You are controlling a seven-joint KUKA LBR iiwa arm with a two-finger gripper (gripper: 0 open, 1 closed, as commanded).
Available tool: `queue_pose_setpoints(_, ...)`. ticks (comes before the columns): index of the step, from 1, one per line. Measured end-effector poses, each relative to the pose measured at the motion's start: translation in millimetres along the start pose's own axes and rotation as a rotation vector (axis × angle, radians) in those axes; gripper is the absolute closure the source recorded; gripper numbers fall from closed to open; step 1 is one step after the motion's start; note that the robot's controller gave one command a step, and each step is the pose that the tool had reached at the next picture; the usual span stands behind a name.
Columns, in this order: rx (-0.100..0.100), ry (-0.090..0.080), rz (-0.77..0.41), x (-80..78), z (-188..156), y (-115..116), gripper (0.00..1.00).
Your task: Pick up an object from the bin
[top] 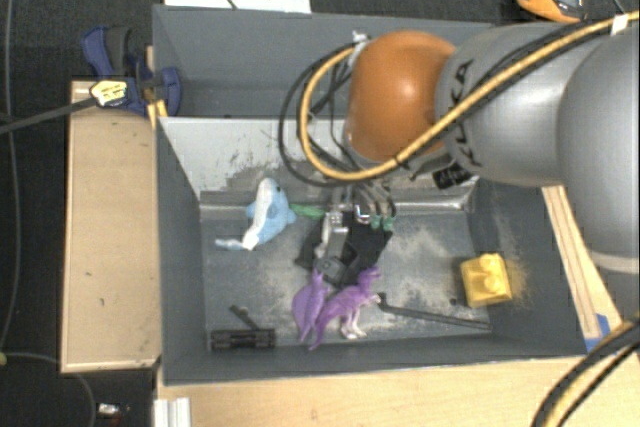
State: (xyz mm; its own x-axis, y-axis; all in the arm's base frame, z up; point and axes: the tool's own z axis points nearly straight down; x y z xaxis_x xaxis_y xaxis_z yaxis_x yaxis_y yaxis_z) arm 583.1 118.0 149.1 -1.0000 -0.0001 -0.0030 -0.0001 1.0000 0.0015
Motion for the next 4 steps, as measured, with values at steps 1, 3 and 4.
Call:
queue_pose_setpoints(1, 0.0, 0.004, 0.142, -8.5, 78.6, -63.4, 0.0)
queue_pose_setpoints(3, -0.001, 0.001, 0.112, -9.1, 77.2, -62.3, 0.0)
queue_pose_setpoints(4, -0.003, -0.009, -0.374, -6.3, 76.5, -62.7, 0.0)
